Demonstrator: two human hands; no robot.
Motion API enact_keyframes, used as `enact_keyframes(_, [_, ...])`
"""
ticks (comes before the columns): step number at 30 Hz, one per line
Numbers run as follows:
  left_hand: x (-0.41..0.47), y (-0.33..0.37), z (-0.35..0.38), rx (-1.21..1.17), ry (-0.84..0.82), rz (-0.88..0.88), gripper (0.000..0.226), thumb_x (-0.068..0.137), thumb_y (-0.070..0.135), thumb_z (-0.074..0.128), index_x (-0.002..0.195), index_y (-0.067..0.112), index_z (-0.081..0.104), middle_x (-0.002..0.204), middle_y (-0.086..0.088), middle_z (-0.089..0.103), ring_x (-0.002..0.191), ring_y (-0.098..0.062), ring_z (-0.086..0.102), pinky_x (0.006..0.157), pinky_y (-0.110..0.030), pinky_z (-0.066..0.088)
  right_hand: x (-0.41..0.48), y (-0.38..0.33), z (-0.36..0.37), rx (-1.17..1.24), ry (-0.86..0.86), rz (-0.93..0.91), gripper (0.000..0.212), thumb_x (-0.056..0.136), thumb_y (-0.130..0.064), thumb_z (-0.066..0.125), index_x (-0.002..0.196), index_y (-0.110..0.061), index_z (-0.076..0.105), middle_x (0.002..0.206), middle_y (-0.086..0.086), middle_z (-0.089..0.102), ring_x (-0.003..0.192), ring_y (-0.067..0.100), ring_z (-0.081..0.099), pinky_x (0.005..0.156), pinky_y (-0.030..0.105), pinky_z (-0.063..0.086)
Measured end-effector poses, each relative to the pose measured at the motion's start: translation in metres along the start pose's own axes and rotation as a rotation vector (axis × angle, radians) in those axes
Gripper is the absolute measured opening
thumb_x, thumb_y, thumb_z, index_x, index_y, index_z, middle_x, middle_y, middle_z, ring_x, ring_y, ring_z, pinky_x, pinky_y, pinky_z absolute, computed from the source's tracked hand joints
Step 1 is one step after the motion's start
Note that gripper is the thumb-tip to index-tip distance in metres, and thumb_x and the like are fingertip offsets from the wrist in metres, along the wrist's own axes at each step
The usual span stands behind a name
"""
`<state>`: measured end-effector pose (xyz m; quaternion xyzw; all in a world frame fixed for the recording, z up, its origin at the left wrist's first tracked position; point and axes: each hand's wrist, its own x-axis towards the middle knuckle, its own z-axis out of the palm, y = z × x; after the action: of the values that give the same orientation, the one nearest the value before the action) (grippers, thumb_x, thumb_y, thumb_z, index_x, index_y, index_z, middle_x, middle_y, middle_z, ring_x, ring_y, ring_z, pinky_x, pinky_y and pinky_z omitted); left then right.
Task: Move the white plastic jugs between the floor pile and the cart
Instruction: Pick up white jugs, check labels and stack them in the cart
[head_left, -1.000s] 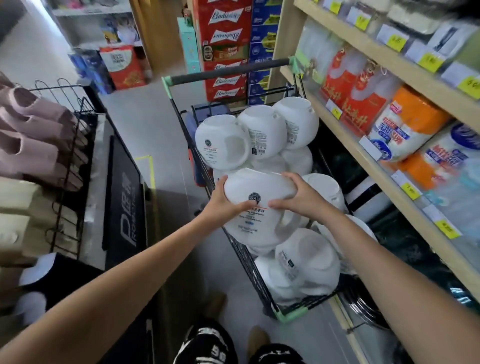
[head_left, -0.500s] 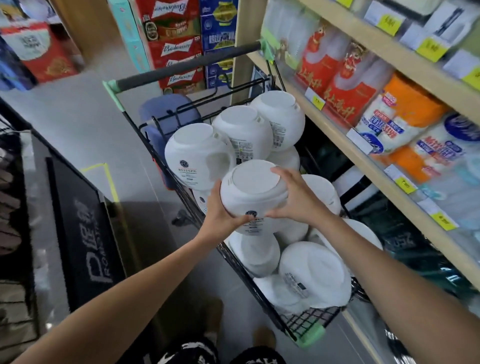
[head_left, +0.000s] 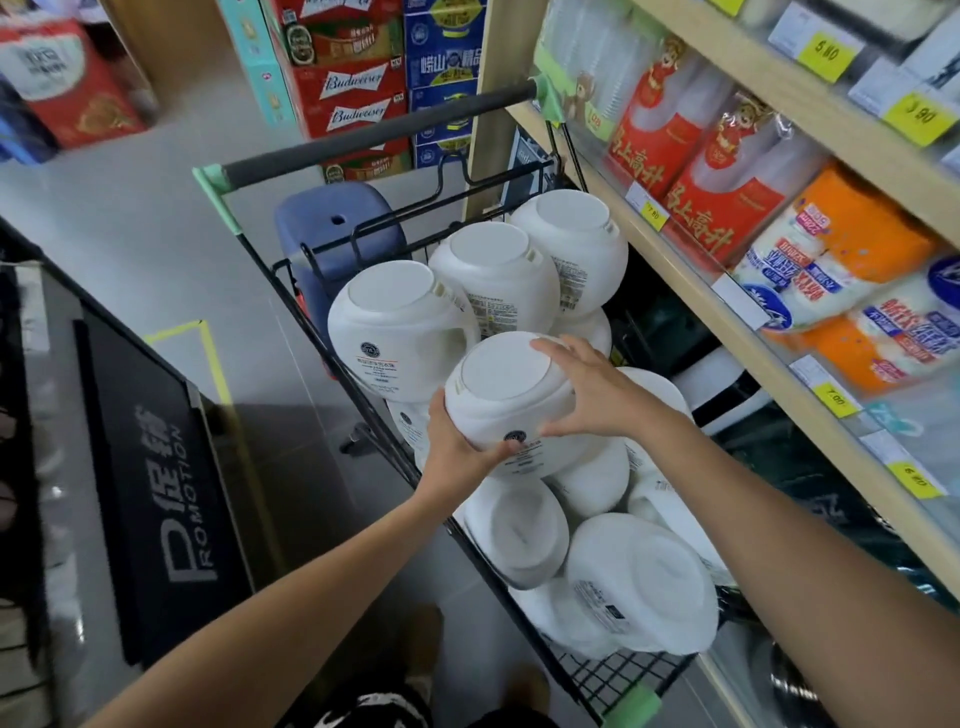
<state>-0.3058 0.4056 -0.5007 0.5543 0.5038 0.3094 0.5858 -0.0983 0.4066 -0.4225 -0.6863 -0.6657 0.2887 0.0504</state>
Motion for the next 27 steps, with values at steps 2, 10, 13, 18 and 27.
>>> enact_keyframes(2, [-0.002,-0.003,0.006,-0.031,0.007,-0.044,0.106,0.054,0.049,0.087,0.132,0.039,0.016,0.137,0.007,0.032,0.129,-0.009,0.036,0.110,-0.033,0.037,0.004,-0.003,-0.003,0.002,-0.024,0.013,0.105,0.070,-0.035,0.081,0.150,-0.044,0.014,0.159,-0.002,0.005,0.146,0.018,0.011,0.113,0.041,0.031])
enact_keyframes(10, [-0.003,-0.003,0.009,-0.007,0.035,-0.123,0.101,0.063,0.034,0.087,0.138,0.023,0.019,0.134,0.002,0.033,0.126,-0.013,0.036,0.104,-0.026,0.035,0.004,-0.006,0.001,0.027,-0.031,0.072,0.107,0.076,-0.028,0.078,0.151,-0.047,0.004,0.162,-0.001,-0.007,0.149,0.018,-0.001,0.113,0.045,0.029])
enact_keyframes(13, [-0.004,0.005,0.004,0.083,0.035,-0.096,0.087,0.065,0.038,0.086,0.130,0.024,0.029,0.135,0.000,0.034,0.126,-0.013,0.036,0.107,-0.029,0.034,-0.002,-0.004,0.006,0.059,0.007,0.107,0.105,0.078,-0.030,0.077,0.151,-0.045,0.003,0.162,-0.001,-0.005,0.149,0.020,0.002,0.114,0.047,0.028])
enact_keyframes(18, [-0.006,0.028,-0.004,0.274,0.013,0.006,0.089,0.079,0.032,0.076,0.147,0.015,0.021,0.147,-0.005,0.022,0.137,-0.021,0.025,0.115,-0.037,0.024,-0.014,-0.007,0.014,0.181,0.089,0.135,0.097,0.081,-0.030,0.073,0.152,-0.042,0.007,0.161,-0.004,0.001,0.147,0.022,0.012,0.115,0.046,0.027])
enact_keyframes(27, [-0.002,0.088,0.019,0.559,-0.159,0.287,0.083,0.083,0.023,0.071,0.147,0.006,0.022,0.151,-0.014,0.021,0.141,-0.029,0.021,0.117,-0.042,0.022,-0.090,0.003,-0.005,0.293,0.252,0.243,0.084,0.085,-0.034,0.071,0.152,-0.027,0.021,0.154,-0.004,0.027,0.141,0.013,0.028,0.114,0.035,0.029])
